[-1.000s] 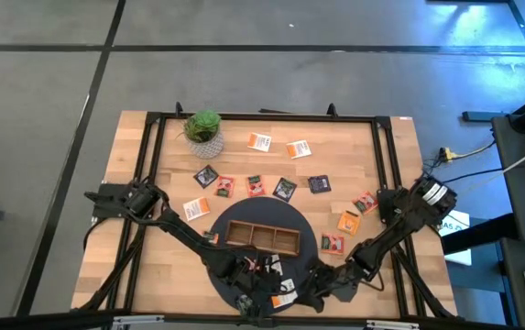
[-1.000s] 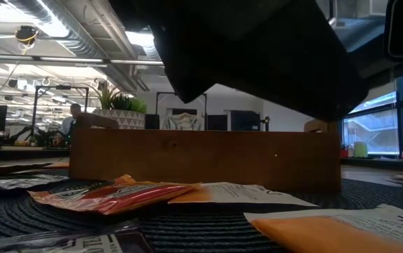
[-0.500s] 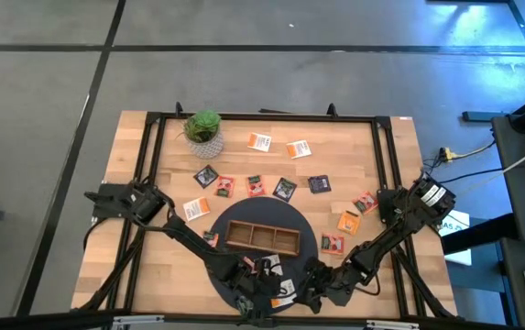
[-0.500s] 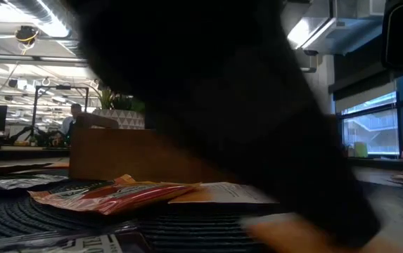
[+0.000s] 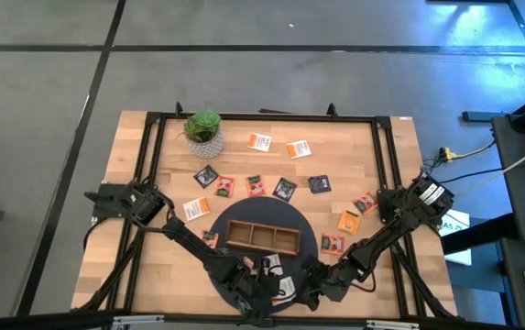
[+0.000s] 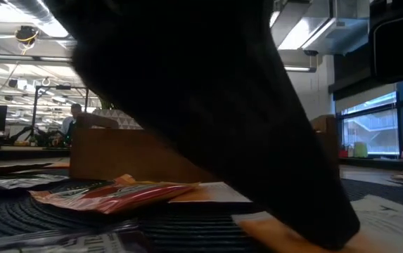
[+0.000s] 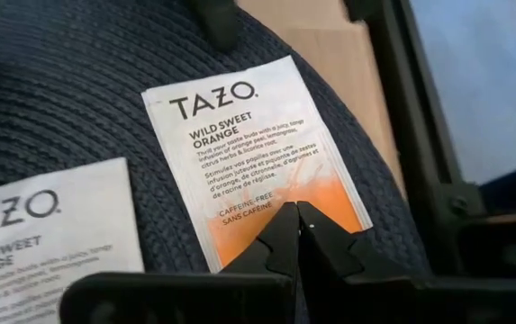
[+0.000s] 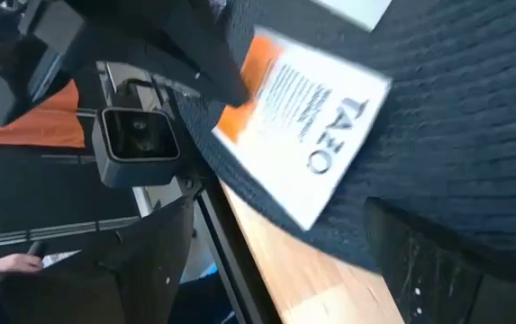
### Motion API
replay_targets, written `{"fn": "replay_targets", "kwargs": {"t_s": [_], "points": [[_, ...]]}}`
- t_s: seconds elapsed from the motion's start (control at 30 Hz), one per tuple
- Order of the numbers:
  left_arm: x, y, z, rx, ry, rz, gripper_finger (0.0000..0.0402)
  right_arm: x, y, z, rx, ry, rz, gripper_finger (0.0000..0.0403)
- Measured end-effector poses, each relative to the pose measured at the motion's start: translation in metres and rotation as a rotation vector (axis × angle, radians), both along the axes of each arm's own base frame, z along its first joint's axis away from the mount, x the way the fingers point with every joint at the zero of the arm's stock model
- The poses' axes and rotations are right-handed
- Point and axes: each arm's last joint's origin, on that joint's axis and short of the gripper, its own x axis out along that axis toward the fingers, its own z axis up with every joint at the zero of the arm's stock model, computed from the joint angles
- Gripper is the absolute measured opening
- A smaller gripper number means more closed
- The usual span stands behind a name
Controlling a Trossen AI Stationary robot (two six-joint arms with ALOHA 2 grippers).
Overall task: Pick & Place Tea
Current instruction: Put the white tea bag into the right slot of the wooden organizer
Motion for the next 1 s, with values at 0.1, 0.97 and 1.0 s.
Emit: {"fn": "replay_targets", "kwargs": {"t_s": [0.1, 0.97, 1.0], "points": [[0.002, 0.000, -0.004, -0.015, -0.008, 0.048, 0.0002, 0.001, -0.001, 0.000, 0.004, 0.005, 0.002, 0.0325], [0.013, -0.008, -0.028, -0.117, -0.095, 0.071, 0.0002, 0.004, -0.007, -0.002, -0.034, 0.030, 0.067, 0.0196], [0.013, -0.008, -0.028, -0.114, -0.096, 0.066, 0.0002, 0.003, -0.007, -0.003, -0.046, 0.024, 0.078, 0.0191]]}}
